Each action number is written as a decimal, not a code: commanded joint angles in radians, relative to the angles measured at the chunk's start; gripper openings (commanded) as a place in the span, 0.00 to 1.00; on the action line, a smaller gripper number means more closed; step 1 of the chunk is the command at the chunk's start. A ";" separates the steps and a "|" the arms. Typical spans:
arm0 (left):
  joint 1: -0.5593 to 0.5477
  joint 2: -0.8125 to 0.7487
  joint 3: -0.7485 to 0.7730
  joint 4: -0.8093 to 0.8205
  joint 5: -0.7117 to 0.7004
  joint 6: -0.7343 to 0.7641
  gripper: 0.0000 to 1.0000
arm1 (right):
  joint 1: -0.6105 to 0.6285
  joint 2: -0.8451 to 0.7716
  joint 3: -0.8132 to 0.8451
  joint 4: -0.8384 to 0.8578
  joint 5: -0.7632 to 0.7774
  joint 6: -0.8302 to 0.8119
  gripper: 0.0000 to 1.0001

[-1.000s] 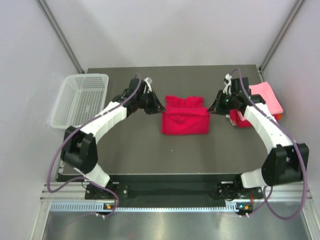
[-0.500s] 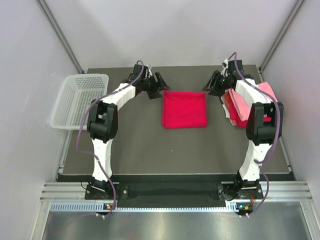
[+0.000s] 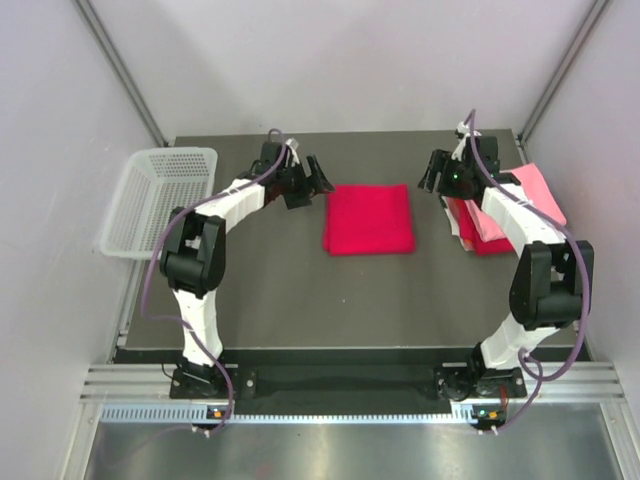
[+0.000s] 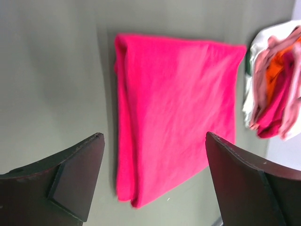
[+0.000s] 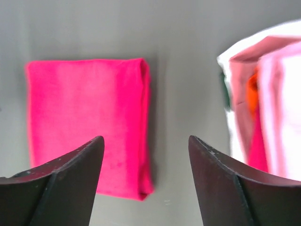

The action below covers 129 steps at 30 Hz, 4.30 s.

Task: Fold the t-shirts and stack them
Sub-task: Neatly place the folded tshirt to the corner

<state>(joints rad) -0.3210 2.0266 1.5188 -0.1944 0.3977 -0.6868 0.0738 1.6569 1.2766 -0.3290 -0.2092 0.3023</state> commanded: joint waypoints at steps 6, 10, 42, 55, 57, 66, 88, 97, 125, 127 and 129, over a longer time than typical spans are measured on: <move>-0.018 -0.031 -0.080 0.055 -0.040 0.073 0.87 | 0.165 0.027 0.049 -0.096 0.494 -0.265 0.61; -0.020 -0.029 -0.095 0.067 -0.037 0.073 0.86 | 0.205 0.127 0.095 -0.130 0.686 -0.282 0.49; -0.010 -0.290 -0.493 0.257 -0.174 0.053 0.86 | 0.245 0.540 0.319 -0.259 1.050 -0.218 0.00; -0.004 -0.269 -0.490 0.259 -0.165 0.052 0.86 | 0.325 0.483 0.486 -0.341 0.818 -0.132 0.00; -0.004 -0.270 -0.490 0.260 -0.166 0.050 0.86 | 0.328 0.494 0.504 -0.352 0.803 -0.132 0.02; -0.004 -0.275 -0.499 0.274 -0.161 0.052 0.86 | 0.333 0.393 0.549 -0.377 0.780 -0.092 0.45; -0.016 -0.071 -0.229 0.187 -0.100 0.009 0.86 | 0.273 0.294 0.349 -0.174 0.312 0.050 0.69; -0.032 0.110 -0.013 0.055 -0.140 0.006 0.80 | 0.227 0.374 0.337 -0.139 0.323 0.054 0.71; -0.130 0.360 0.311 -0.080 -0.138 -0.062 0.00 | 0.188 0.531 0.346 0.036 -0.019 0.040 0.08; -0.130 0.327 0.293 -0.068 -0.157 -0.053 0.00 | 0.199 0.491 0.301 0.091 -0.018 0.020 0.00; -0.132 0.290 0.242 -0.048 -0.181 -0.043 0.00 | 0.201 0.405 0.213 0.149 -0.025 0.018 0.00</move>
<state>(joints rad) -0.4458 2.3474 1.8030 -0.2371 0.2447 -0.7479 0.2569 2.1586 1.5677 -0.2813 -0.1638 0.3401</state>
